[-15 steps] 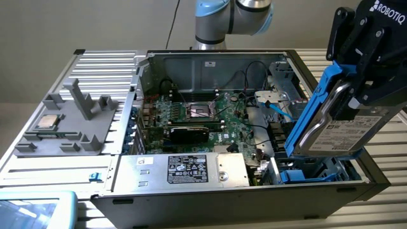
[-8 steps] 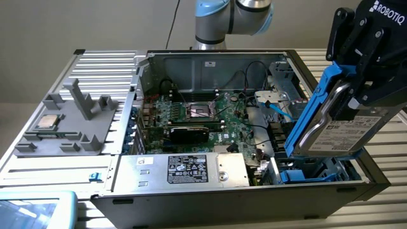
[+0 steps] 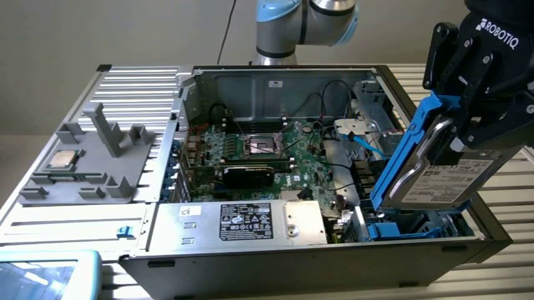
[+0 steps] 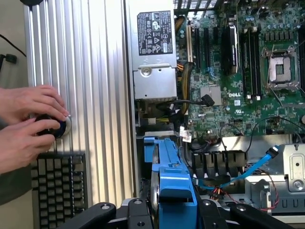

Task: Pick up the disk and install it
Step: 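Insert the disk into the insertion slot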

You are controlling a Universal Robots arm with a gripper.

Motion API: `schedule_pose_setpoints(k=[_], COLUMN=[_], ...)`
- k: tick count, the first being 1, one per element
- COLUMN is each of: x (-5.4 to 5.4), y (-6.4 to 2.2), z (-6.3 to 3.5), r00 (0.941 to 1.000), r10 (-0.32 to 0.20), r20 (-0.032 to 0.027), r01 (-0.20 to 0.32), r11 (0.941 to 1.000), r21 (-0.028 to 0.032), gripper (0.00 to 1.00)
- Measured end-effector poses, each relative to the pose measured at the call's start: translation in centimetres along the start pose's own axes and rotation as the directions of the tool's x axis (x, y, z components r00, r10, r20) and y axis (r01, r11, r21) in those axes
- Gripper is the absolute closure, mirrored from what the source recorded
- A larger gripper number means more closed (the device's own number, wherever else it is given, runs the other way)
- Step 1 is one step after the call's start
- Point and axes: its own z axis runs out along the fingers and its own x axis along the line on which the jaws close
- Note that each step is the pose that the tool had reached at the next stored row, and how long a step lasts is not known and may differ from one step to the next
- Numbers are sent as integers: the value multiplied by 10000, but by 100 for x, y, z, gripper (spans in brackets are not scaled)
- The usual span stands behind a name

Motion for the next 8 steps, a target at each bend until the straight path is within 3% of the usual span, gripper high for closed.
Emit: schedule_pose_setpoints(k=[8], x=[-11], y=[0], z=[145], r00=[10000], r10=[-7], r20=[0], r01=[7], r11=[10000], r21=[0], gripper=[63])
